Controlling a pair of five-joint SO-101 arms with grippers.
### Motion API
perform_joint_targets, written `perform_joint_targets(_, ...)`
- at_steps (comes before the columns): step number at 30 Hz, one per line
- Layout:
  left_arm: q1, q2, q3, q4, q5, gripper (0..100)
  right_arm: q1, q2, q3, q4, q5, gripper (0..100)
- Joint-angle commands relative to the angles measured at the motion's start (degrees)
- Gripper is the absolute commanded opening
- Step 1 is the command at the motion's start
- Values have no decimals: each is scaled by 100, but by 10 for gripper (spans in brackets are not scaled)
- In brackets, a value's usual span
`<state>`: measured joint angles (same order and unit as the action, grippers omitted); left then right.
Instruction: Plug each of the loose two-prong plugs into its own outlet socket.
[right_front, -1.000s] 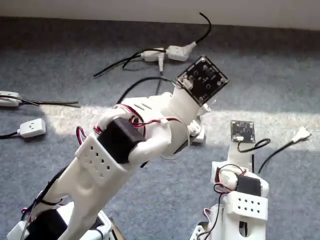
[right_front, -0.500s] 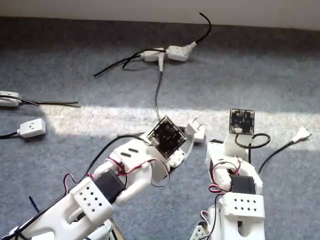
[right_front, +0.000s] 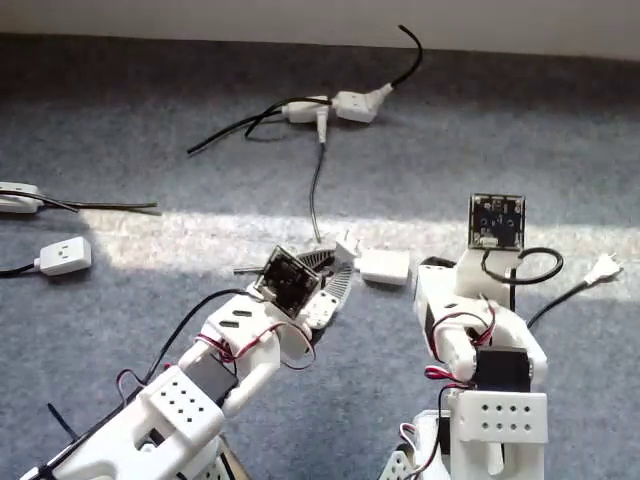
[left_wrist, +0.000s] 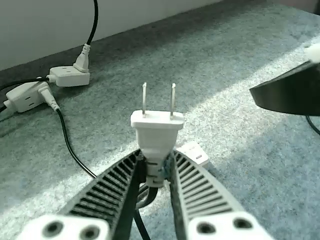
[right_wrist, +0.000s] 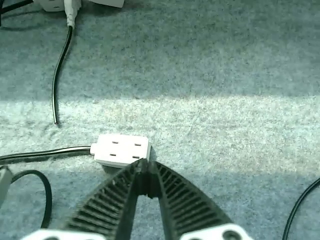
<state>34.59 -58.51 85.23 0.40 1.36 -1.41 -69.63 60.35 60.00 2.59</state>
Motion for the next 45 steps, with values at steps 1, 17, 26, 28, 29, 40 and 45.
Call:
perform_joint_targets(1,-171,-101,338,-800,457,6,-400,-57,-919,1007,756,7)
perform_joint_targets(17,655,-92,620,-1099,440,6,-2448,-48,-3134,3284,1196,7)
perform_joint_targets(26,1095,-101,646,-1064,440,6,-2695,-40,-3213,3213,958,7)
perform_joint_targets(28,1226,-101,646,-1064,440,6,-2695,-40,-3213,3222,958,7)
perform_joint_targets(29,1244,-101,637,-1099,440,6,-2695,-40,-3213,3240,958,7)
perform_joint_targets(40,1235,-145,514,-1310,431,6,-2703,-31,-2404,2721,958,7)
perform_joint_targets(45,1007,-163,462,-1310,457,6,-2677,-22,-1807,2308,958,7)
